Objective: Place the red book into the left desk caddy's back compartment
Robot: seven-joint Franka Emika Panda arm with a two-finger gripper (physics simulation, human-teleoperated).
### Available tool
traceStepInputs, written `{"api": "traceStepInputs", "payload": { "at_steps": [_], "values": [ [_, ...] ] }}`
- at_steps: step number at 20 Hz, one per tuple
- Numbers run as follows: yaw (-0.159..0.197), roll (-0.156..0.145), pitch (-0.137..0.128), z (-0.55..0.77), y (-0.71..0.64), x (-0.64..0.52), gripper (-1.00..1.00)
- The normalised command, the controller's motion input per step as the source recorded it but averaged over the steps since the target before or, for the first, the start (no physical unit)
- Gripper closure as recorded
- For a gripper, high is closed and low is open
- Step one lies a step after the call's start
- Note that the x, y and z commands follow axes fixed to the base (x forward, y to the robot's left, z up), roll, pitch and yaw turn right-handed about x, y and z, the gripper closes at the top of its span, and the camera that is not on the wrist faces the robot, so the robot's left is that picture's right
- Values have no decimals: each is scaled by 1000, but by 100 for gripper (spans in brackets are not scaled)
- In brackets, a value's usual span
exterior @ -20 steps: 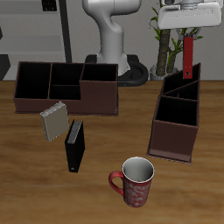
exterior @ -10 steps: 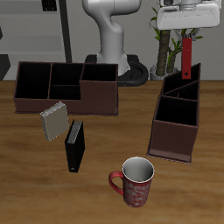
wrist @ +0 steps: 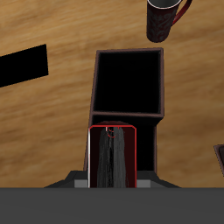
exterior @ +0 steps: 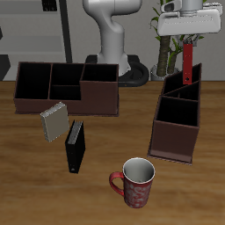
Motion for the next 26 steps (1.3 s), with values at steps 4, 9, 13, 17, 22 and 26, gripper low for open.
{"api": "traceStepInputs", "payload": {
  "at_steps": [4, 9, 13, 17, 22, 26],
  "values": [
    [-4, 13, -4, -29, 37, 9, 100],
    [0, 26, 8, -65, 87, 34, 100],
    [5, 15, 1, -76, 62, 10, 100],
    [-5, -1, 4, -54, -4, 58, 100],
    [4, -2, -10, 5, -25, 53, 100],
    [11, -1, -19, 29, -17, -44, 100]
  ]
}}
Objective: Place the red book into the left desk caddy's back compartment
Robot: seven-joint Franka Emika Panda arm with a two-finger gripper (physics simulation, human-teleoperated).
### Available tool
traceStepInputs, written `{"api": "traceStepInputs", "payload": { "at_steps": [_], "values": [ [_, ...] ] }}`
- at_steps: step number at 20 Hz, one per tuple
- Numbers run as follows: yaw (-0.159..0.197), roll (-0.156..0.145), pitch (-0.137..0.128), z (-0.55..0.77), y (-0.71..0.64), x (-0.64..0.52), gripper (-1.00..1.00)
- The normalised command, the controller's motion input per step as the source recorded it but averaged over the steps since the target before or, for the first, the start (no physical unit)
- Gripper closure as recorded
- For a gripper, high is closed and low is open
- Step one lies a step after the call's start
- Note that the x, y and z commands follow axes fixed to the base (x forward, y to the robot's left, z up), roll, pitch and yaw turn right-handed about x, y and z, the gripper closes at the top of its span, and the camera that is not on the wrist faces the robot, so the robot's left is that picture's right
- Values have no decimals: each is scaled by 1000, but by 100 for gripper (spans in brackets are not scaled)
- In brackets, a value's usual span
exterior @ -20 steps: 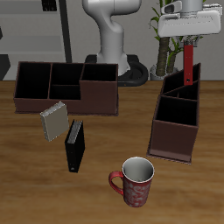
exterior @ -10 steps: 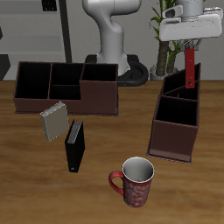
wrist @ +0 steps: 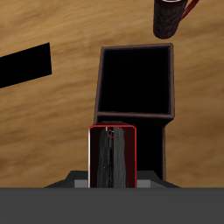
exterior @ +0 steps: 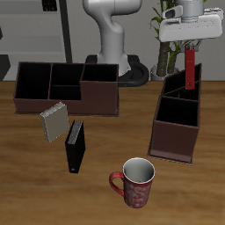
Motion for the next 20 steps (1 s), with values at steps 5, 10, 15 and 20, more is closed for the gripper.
{"api": "traceStepInputs", "payload": {
  "at_steps": [5, 10, 15, 20],
  "values": [
    [10, 10, -13, 27, 18, -28, 100],
    [4, -6, -5, -10, -26, 22, 100],
    [-7, -5, -3, -38, -29, 64, 100],
    [-15, -8, 24, -137, -29, 128, 100]
  ]
}}
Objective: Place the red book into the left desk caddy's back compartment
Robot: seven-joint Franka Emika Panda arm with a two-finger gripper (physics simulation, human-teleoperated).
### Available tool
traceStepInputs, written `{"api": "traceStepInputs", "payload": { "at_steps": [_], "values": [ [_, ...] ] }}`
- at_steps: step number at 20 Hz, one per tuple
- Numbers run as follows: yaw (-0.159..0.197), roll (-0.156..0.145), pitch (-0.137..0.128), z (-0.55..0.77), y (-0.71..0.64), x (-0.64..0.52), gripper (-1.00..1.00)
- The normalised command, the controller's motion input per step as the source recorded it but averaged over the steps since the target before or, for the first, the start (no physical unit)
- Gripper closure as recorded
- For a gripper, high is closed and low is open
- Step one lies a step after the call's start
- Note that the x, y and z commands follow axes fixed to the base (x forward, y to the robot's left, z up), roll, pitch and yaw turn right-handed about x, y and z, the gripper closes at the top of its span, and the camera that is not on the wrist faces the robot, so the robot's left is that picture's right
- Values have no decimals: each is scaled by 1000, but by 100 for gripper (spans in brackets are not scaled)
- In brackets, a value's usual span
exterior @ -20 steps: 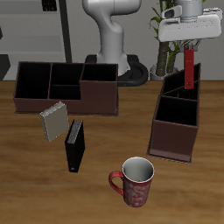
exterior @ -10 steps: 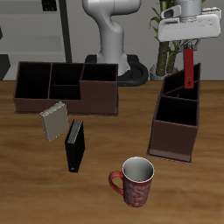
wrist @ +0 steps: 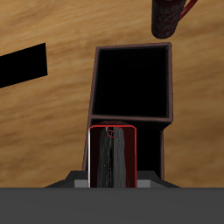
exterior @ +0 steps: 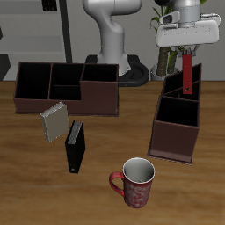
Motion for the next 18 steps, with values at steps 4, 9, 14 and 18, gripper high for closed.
{"api": "traceStepInputs", "payload": {
  "at_steps": [4, 9, 14, 18],
  "values": [
    [-11, -5, 16, -83, 2, 63, 100],
    [-7, 8, 21, -122, 39, 5, 100],
    [-10, 4, 13, -38, 23, 21, 100],
    [1, 12, 5, -59, 49, 13, 100]
  ]
}}
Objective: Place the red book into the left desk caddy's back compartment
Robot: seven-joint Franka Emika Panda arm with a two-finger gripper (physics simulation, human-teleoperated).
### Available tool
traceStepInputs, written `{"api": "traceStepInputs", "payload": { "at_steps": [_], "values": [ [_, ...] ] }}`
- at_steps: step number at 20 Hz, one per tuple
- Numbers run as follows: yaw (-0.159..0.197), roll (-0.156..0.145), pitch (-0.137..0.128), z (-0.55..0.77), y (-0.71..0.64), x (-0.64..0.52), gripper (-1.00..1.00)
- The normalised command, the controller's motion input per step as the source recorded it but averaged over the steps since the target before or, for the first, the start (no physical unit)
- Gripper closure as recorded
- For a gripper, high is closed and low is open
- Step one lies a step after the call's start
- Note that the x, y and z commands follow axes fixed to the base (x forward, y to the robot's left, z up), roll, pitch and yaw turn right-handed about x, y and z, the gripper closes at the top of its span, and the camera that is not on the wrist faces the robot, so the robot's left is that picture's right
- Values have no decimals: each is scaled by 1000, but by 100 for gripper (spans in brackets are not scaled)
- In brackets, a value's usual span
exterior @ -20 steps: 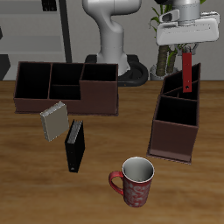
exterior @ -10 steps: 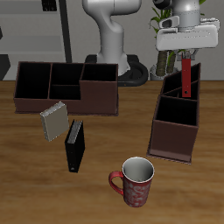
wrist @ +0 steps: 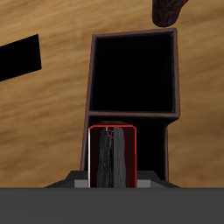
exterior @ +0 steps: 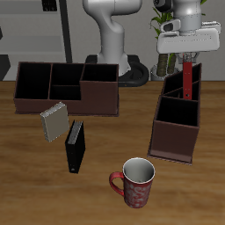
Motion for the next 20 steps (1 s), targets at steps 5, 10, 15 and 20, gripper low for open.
{"api": "traceStepInputs", "payload": {
  "at_steps": [5, 10, 15, 20],
  "values": [
    [-7, 14, 22, -142, 24, 21, 100],
    [4, 13, 19, -136, 46, 9, 100],
    [5, 2, 15, -135, 12, 56, 100],
    [2, 8, 17, -139, 19, 50, 100]
  ]
}}
